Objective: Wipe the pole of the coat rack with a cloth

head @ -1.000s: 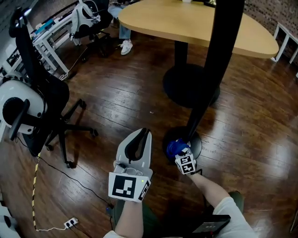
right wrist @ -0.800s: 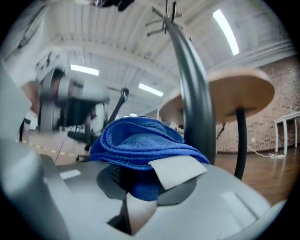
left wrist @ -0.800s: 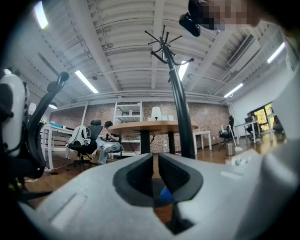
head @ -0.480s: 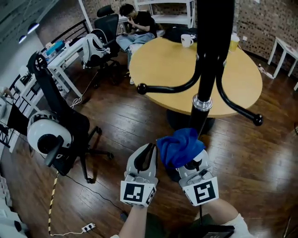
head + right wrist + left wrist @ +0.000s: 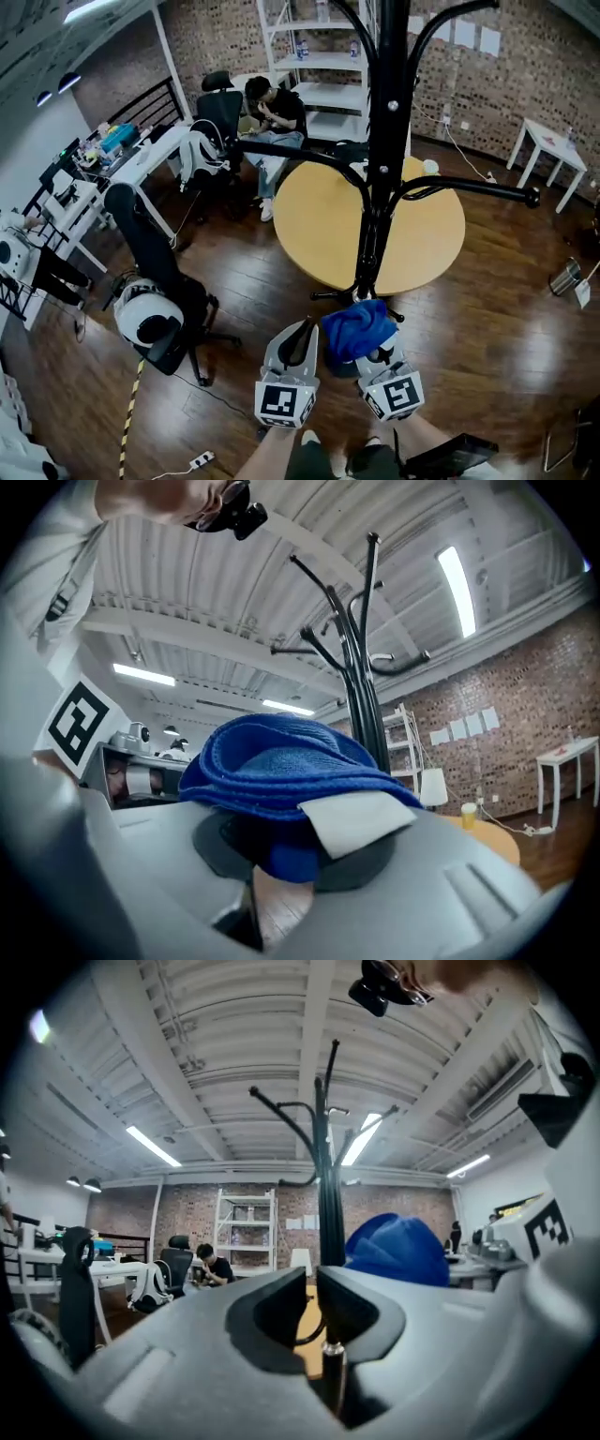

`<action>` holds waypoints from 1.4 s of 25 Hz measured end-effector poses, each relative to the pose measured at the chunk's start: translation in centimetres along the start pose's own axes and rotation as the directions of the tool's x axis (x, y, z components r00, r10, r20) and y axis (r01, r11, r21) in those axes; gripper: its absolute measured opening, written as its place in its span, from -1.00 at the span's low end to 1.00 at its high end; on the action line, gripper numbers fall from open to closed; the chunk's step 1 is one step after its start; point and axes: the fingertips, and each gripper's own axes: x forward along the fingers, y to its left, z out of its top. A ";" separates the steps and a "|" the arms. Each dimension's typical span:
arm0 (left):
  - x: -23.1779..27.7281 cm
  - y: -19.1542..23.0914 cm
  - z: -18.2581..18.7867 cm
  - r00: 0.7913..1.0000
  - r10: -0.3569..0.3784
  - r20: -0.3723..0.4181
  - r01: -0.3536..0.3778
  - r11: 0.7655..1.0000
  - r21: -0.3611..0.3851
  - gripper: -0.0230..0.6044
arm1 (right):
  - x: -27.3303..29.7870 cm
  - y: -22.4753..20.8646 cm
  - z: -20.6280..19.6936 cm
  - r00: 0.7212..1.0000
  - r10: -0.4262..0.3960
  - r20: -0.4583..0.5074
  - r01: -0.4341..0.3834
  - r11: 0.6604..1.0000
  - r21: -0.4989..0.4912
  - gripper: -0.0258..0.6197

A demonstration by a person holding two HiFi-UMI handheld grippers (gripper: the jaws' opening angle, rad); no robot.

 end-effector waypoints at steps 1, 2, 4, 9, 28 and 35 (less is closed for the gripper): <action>-0.5 -0.5 2.2 1.000 -0.005 0.010 0.005 1.000 0.004 -0.82 | -0.5 0.3 2.2 1.000 -0.010 0.009 0.010 1.000 -0.014 -0.60; -0.9 -0.9 4.1 1.000 -0.005 0.029 0.005 1.000 0.015 -0.82 | -0.9 0.4 3.9 1.000 -0.021 0.015 0.022 0.999 -0.029 -0.60; -1.7 -1.7 6.7 0.997 -0.021 0.071 0.017 0.999 0.048 -0.82 | -1.6 0.7 6.6 0.999 -0.045 0.027 0.046 0.998 -0.050 -0.60; -3.9 -5.5 10.3 0.990 -0.085 0.109 0.076 0.994 0.080 -0.82 | -6.0 0.1 11.3 0.992 -0.112 0.052 0.115 0.991 -0.065 -0.60; -21.6 -23.2 15.7 0.991 -0.040 0.130 0.033 0.998 0.062 -0.82 | -28.8 6.3 19.7 0.995 -0.097 -0.036 0.094 0.993 -0.074 -0.60; -23.3 -24.5 16.6 0.990 -0.026 0.137 0.015 0.997 0.078 -0.82 | -30.5 7.1 21.0 0.996 -0.082 -0.019 0.081 0.995 -0.054 -0.60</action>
